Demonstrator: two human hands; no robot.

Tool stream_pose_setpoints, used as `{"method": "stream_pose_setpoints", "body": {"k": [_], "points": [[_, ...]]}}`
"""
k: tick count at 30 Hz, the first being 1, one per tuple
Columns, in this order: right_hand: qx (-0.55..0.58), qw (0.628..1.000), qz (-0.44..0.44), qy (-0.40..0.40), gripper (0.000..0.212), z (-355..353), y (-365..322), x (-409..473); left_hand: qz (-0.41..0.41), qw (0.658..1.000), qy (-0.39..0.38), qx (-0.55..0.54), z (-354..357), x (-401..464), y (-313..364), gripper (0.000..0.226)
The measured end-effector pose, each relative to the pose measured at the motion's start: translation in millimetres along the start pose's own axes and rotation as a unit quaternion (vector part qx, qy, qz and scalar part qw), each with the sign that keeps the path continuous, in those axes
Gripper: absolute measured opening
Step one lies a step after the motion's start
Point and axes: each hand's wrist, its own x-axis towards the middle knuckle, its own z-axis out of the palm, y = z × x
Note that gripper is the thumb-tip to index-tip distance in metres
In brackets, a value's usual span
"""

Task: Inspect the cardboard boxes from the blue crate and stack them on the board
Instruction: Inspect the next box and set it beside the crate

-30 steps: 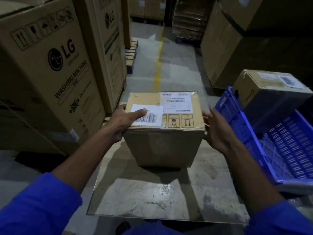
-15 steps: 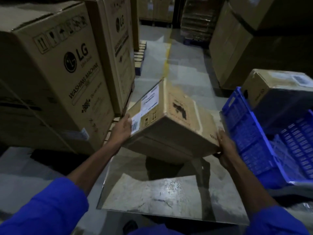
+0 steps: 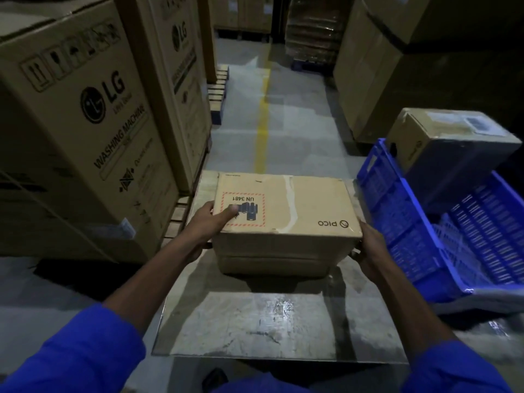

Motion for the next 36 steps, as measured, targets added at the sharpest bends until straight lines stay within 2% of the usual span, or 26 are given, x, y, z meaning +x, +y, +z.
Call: {"method": "stream_pose_setpoints", "body": {"k": [5,9,12,14,16,19,22,25,29,33,36], "points": [[-0.08,0.992,0.07,-0.06,0.017,1,15,-5,-0.017,1.0,0.012,-0.021,-15,7,-6,0.042],[-0.086,0.982,0.125,-0.117,0.038,8,26,-9,0.019,0.999,0.031,-0.029,-38,11,-14,0.039],[-0.039,0.987,0.102,-0.116,0.053,14,26,-6,0.09,0.993,0.079,-0.011,-57,13,-21,0.045],[-0.002,0.993,0.072,-0.098,0.059,16,18,-5,0.129,0.985,0.106,0.042,-66,14,-23,0.049],[0.02,0.994,0.034,-0.097,0.06,15,6,-6,0.133,0.978,0.12,0.108,-66,12,-24,0.049],[0.065,0.989,-0.015,-0.13,0.062,10,-18,-10,0.091,0.981,0.085,0.148,-49,5,-31,0.052],[0.081,0.986,-0.036,-0.141,0.059,9,-47,-14,0.063,0.99,0.024,0.124,-27,-4,-33,0.055],[0.042,0.989,-0.069,-0.121,0.054,17,-67,-18,0.045,0.998,0.001,0.04,-8,-10,-17,0.037],[-0.061,0.984,-0.098,-0.137,0.052,31,-73,-27,0.044,0.997,-0.033,-0.05,-6,-16,21,0.064],[-0.119,0.976,-0.09,-0.158,0.071,46,-79,-28,0.045,0.998,-0.032,-0.008,-2,-13,50,0.048],[-0.174,0.966,-0.115,-0.156,0.087,55,-77,-27,0.03,0.999,-0.01,0.008,4,-8,52,0.052]]}}
